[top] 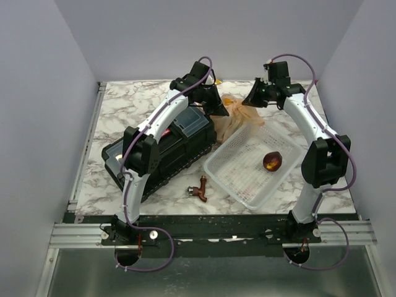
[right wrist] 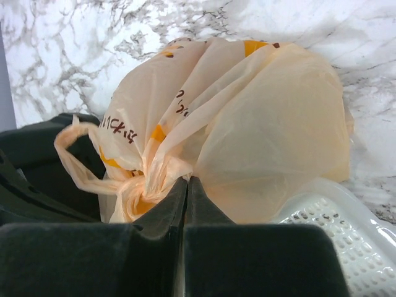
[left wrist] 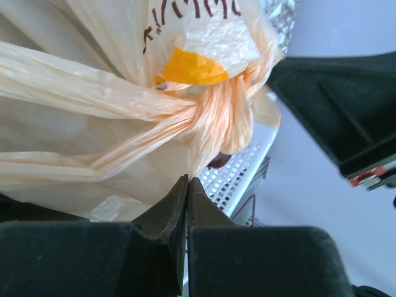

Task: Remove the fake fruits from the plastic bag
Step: Untie the plastic bag at the center of the board.

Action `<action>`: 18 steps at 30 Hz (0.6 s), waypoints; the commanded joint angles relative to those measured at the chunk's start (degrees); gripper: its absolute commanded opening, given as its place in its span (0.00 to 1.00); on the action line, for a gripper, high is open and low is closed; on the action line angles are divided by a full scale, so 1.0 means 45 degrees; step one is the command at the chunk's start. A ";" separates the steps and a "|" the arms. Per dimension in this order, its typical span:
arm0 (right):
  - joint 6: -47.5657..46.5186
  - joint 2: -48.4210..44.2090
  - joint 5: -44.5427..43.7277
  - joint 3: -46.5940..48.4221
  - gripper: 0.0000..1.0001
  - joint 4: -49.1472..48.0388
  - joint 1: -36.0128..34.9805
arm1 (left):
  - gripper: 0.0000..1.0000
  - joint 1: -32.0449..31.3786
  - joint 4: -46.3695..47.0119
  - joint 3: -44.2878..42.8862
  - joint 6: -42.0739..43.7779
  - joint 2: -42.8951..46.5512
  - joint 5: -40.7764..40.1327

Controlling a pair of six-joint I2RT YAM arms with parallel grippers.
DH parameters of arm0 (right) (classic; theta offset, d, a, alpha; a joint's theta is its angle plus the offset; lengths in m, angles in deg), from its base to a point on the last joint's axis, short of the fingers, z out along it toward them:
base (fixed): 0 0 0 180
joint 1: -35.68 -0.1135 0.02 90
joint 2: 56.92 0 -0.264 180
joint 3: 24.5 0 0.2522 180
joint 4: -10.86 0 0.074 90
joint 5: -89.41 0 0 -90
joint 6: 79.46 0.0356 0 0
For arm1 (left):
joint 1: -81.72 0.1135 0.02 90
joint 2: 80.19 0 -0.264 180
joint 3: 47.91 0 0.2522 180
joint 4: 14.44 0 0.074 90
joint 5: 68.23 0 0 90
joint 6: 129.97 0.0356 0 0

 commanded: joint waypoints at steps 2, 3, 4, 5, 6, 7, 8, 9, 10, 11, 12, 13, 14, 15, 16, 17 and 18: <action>0.0844 0.0320 0.0266 0.0601 0.01 -0.0473 0.0624 | 0.00 -0.0086 -0.1618 0.0395 0.1041 0.0805 -0.1127; 0.1029 0.0295 0.0343 0.0544 0.01 -0.0470 0.0740 | 0.00 -0.0104 -0.1723 0.0344 0.1141 0.0859 -0.1261; 0.1147 0.0270 0.0568 0.0433 0.01 -0.0568 0.0917 | 0.00 -0.0120 -0.1812 0.0342 0.1252 0.0938 -0.1357; 0.1265 0.0246 0.0875 0.0339 0.01 -0.0678 0.1120 | 0.00 -0.0118 -0.1886 0.0359 0.1327 0.1029 -0.1461; 0.1303 0.0245 0.1157 0.0292 0.01 -0.0764 0.1291 | 0.00 -0.0144 -0.1980 0.0374 0.1411 0.1119 -0.1562; 0.1307 0.0260 0.1483 0.0312 0.01 -0.0802 0.1462 | 0.00 -0.0162 -0.2060 0.0398 0.1477 0.1214 -0.1650; 0.1278 0.0298 0.1651 0.0369 0.01 -0.0775 0.1563 | 0.00 -0.0174 -0.2140 0.0420 0.1578 0.1298 -0.1763; 0.1181 0.0347 0.1798 0.0461 0.01 -0.0720 0.1625 | 0.00 -0.0193 -0.2199 0.0427 0.1619 0.1352 -0.1818; 0.1057 0.0389 0.1831 0.0576 0.01 -0.0619 0.1672 | 0.00 -0.0217 -0.2264 0.0418 0.1655 0.1389 -0.1833; 0.0927 0.0466 0.1844 0.0735 0.01 -0.0437 0.1688 | 0.00 -0.0241 -0.2298 0.0418 0.1650 0.1433 -0.1883; 0.0860 0.0525 0.1843 0.0833 0.01 -0.0267 0.1697 | 0.00 -0.0254 -0.2343 0.0423 0.1649 0.1482 -0.1903; 0.0812 0.0538 0.1908 0.0818 0.01 -0.0218 0.1697 | 0.00 -0.0280 -0.2348 0.0418 0.1630 0.1512 -0.1868; 0.0792 0.0528 0.2072 0.0781 0.01 -0.0197 0.1697 | 0.00 -0.0281 -0.2349 0.0415 0.1623 0.1535 -0.1770; 0.0782 0.0502 0.2227 0.0738 0.01 -0.0197 0.1702 | 0.00 -0.0296 -0.2429 0.0328 0.1577 0.1508 -0.1644; 0.0794 0.0483 0.2545 0.0645 0.01 -0.0231 0.1698 | 0.00 -0.0290 -0.2540 0.0110 0.1581 0.1455 -0.1482; 0.0843 0.0446 0.2824 0.0571 0.01 -0.0254 0.1697 | 0.00 -0.0297 -0.2741 -0.0094 0.1573 0.1379 -0.1363; 0.0927 0.0395 0.3082 0.0477 0.01 -0.0301 0.1688 | 0.00 -0.0300 -0.2884 -0.0396 0.1590 0.1297 -0.1265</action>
